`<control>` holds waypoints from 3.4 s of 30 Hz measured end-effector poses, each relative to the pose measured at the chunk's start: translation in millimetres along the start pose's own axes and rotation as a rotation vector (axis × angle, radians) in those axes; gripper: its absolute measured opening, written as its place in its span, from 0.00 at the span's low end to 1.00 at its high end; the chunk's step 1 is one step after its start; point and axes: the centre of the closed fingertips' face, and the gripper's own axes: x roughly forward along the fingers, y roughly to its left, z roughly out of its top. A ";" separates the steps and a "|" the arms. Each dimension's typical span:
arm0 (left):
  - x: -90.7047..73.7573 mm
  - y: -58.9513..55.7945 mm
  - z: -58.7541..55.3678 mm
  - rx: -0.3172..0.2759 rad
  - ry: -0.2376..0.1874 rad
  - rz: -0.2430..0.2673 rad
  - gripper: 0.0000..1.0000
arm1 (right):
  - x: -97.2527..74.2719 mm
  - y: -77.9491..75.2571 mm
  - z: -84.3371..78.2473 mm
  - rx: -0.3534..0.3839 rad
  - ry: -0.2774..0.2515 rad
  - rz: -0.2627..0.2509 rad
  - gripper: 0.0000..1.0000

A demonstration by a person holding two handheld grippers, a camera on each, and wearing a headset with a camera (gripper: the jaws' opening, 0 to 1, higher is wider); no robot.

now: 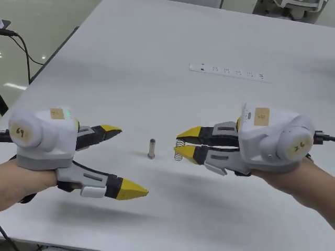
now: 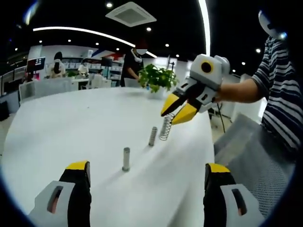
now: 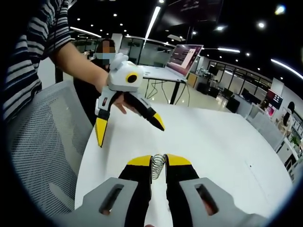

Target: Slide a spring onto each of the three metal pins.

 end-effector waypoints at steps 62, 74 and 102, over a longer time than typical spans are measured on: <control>-2.3 7.3 -4.6 -0.042 -0.021 0.030 0.98 | 72.2 -23.6 -21.1 0.130 0.019 -0.054 0.07; -1.0 5.8 -5.9 -0.049 -0.021 0.032 0.98 | 85.0 -9.3 -43.2 0.112 0.066 -0.058 0.08; 15.7 1.3 20.4 -0.018 -0.042 0.020 0.98 | 33.1 -23.4 -28.0 0.235 -0.029 -0.108 0.31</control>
